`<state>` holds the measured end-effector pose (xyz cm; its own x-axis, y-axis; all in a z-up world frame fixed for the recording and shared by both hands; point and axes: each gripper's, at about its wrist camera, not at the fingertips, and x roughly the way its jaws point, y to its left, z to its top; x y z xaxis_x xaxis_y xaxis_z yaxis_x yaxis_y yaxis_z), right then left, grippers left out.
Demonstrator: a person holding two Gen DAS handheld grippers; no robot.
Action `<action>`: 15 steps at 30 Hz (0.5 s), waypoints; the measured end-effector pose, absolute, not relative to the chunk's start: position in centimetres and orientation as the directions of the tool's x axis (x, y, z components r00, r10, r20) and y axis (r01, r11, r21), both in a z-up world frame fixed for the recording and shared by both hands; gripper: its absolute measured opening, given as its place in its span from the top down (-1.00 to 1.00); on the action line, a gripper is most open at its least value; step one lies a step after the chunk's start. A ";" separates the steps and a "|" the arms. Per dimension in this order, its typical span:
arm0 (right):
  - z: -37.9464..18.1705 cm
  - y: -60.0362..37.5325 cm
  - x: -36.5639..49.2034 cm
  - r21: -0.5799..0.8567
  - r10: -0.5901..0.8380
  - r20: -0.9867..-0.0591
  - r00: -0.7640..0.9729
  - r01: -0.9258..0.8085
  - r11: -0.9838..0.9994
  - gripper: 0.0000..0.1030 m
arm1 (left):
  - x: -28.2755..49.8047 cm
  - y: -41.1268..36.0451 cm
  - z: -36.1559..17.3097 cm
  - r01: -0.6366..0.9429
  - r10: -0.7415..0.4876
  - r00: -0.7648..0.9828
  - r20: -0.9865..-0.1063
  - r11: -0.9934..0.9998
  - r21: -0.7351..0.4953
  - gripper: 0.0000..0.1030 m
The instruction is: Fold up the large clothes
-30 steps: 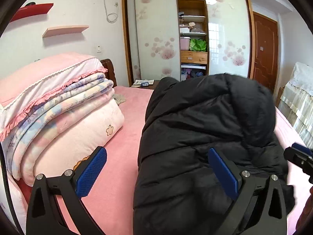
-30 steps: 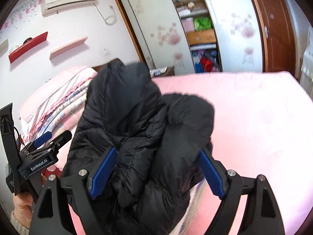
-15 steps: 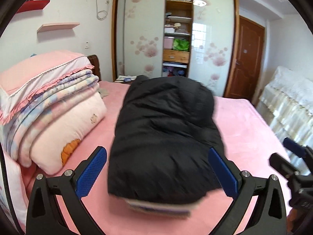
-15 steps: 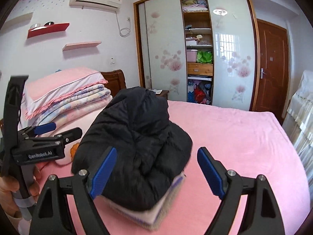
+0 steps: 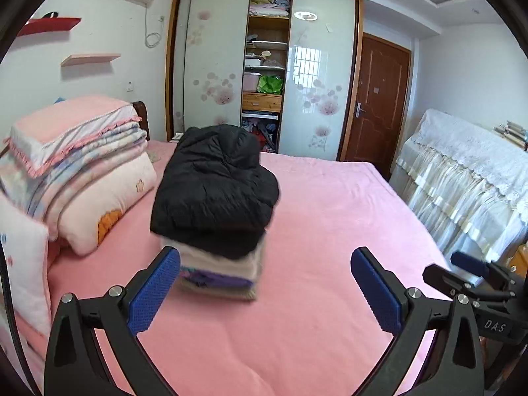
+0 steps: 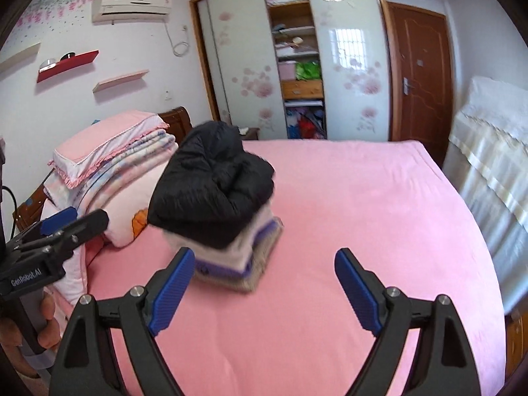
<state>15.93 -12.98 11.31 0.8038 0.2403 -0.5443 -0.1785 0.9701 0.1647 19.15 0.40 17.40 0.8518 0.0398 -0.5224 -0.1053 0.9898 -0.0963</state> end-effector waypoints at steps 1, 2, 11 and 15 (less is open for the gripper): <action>11.1 -13.9 14.4 0.170 0.231 -0.551 0.802 -0.163 0.972 -0.70 | 17.8 -0.3 17.3 -0.111 0.040 0.851 -0.523 0.988 -0.105 -1.00; 10.9 -14.8 12.7 0.177 0.225 -0.552 0.803 -0.151 0.973 -0.70 | 16.6 -1.1 17.0 -0.113 0.039 0.847 -0.530 0.988 -0.107 -1.00; 7.4 -19.7 1.5 0.173 0.166 -0.577 0.800 -0.079 0.982 -0.76 | 8.4 -7.4 13.3 -0.093 0.005 0.814 -0.581 0.988 -0.121 -1.00; 6.4 -20.9 -2.0 0.155 0.117 -0.574 0.811 -0.033 0.987 -0.76 | 6.6 -9.6 11.5 -0.090 -0.001 0.781 -0.624 0.989 -0.114 -1.00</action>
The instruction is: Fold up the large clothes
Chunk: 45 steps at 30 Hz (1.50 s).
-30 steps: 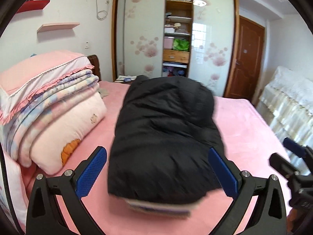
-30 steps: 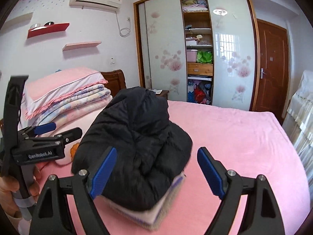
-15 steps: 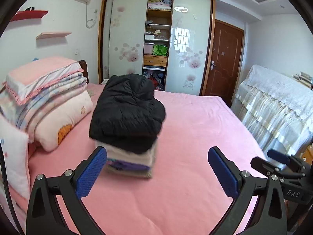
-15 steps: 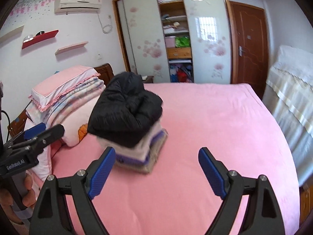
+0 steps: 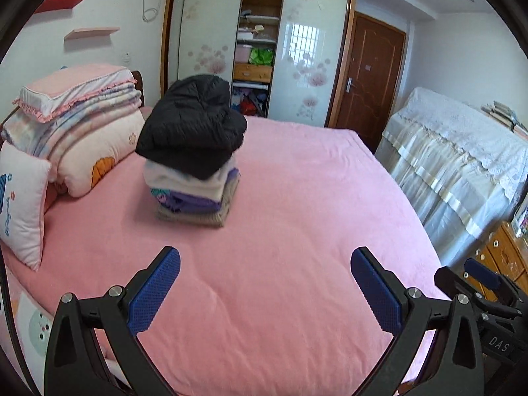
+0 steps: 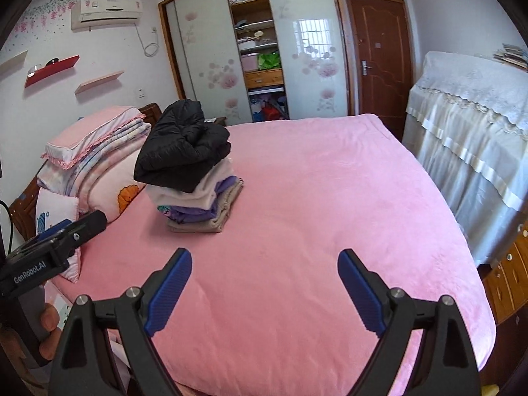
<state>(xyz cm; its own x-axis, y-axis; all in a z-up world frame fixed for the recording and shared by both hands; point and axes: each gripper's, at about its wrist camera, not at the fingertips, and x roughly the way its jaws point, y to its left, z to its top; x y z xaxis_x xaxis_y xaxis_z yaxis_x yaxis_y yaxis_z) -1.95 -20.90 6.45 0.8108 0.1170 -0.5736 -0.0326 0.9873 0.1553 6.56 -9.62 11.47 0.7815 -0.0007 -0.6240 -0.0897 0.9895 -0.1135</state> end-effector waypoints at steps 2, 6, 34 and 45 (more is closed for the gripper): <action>6.1 -21.2 -3.0 0.147 0.098 -0.571 0.815 -0.017 0.989 -0.76 | 5.8 -10.6 10.7 -0.083 -0.002 0.771 -0.637 0.991 -0.103 -1.00; 5.5 -21.1 -5.1 0.106 0.056 -0.566 0.823 0.005 0.994 -0.78 | 4.4 -12.3 9.6 -0.078 0.006 0.762 -0.647 0.994 -0.082 -1.00; 3.2 -22.0 -7.3 0.008 -0.028 -0.566 0.824 0.040 0.999 -0.81 | 1.8 -15.8 6.8 -0.104 0.083 0.729 -0.679 0.994 0.010 -0.99; 2.8 -22.0 -7.4 -0.001 -0.030 -0.567 0.823 0.035 0.999 -0.81 | 1.5 -15.5 6.8 -0.114 0.095 0.728 -0.679 0.993 0.017 -0.99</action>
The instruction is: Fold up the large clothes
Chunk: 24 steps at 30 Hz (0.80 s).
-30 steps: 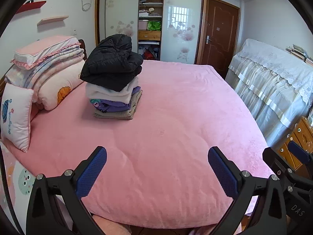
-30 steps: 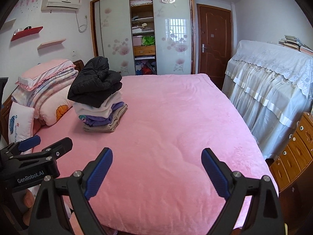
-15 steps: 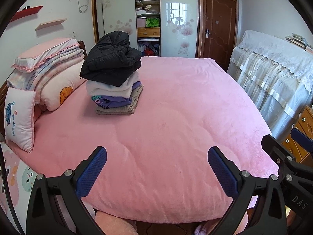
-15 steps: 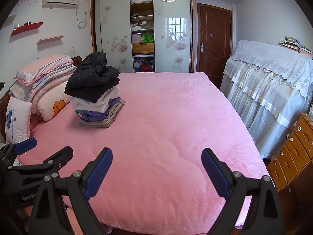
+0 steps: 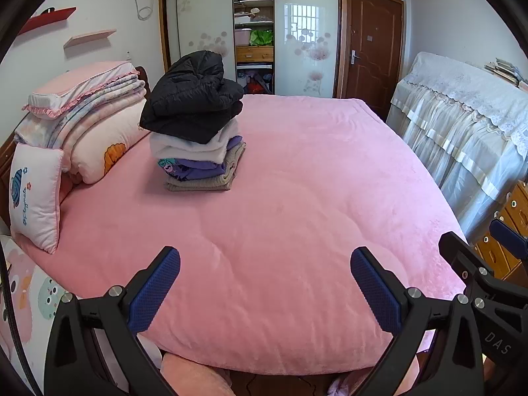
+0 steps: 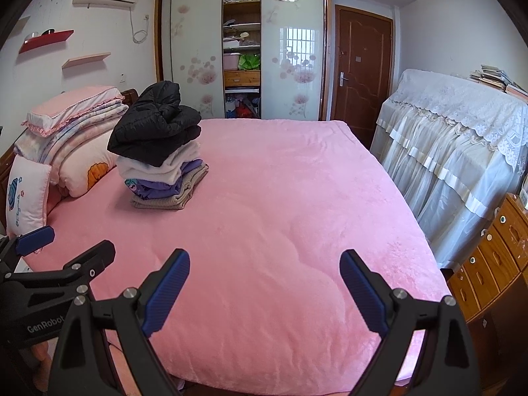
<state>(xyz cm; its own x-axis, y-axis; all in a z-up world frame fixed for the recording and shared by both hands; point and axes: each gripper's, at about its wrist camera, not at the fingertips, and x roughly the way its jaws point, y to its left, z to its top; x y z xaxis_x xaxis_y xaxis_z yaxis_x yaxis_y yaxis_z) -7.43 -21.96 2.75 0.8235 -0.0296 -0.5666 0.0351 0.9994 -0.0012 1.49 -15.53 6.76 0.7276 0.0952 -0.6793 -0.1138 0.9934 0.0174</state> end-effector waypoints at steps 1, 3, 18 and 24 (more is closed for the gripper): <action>2.7 -22.0 -7.5 -0.003 -0.031 -0.566 0.824 0.035 0.999 -0.81 | 1.5 -15.6 6.8 -0.114 0.096 0.728 -0.679 0.993 0.018 -0.99; 2.7 -22.0 -7.5 -0.007 -0.033 -0.566 0.824 0.036 0.999 -0.81 | 1.5 -15.6 6.8 -0.115 0.094 0.728 -0.680 0.993 0.015 -0.99; 3.4 -22.8 -8.3 -0.019 -0.045 -0.543 0.839 0.041 0.999 -0.81 | 1.3 -15.3 7.0 -0.106 0.079 0.737 -0.672 0.994 0.001 -0.99; 3.4 -22.8 -8.3 -0.021 -0.047 -0.542 0.839 0.043 0.999 -0.81 | 1.3 -15.2 7.1 -0.107 0.083 0.738 -0.669 0.994 0.005 -0.99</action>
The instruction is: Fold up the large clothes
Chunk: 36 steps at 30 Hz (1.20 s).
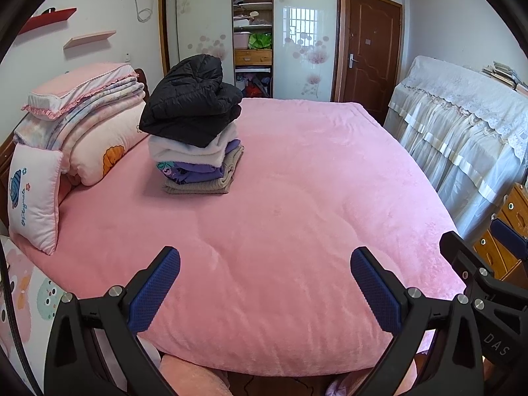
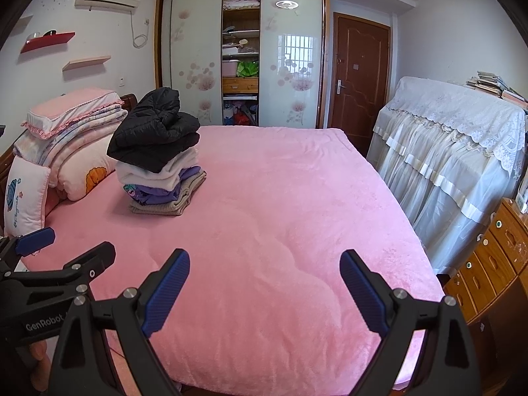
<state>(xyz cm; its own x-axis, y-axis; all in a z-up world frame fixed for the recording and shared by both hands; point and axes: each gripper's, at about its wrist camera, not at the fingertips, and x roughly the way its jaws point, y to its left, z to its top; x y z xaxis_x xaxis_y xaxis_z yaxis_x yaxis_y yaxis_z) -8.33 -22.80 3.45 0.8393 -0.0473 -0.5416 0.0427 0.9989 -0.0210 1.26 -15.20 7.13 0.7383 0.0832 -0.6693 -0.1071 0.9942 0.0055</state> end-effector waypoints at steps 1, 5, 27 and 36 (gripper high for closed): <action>3.4 -22.8 -8.3 -0.021 -0.047 -0.541 0.840 0.042 0.999 -0.81 | 1.3 -15.2 7.2 -0.106 0.084 0.739 -0.669 0.994 0.007 -0.99; 3.5 -22.8 -8.3 -0.019 -0.045 -0.541 0.840 0.041 0.999 -0.81 | 1.3 -15.2 7.2 -0.104 0.085 0.741 -0.667 0.994 0.010 -0.99; 3.5 -22.6 -8.4 -0.018 -0.044 -0.541 0.840 0.041 0.999 -0.81 | 1.4 -14.7 7.5 -0.101 0.085 0.740 -0.667 0.995 0.015 -0.99; 3.5 -22.5 -8.5 -0.016 -0.044 -0.542 0.839 0.042 0.999 -0.81 | 1.5 -14.7 7.5 -0.101 0.085 0.739 -0.668 0.995 0.015 -0.99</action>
<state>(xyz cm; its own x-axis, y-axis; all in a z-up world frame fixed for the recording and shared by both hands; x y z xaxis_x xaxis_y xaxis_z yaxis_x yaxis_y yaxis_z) -8.49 -22.49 3.52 0.8393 -0.0442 -0.5419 0.0422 0.9990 -0.0161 1.45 -14.68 7.48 0.7394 0.0852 -0.6678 -0.1007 0.9948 0.0154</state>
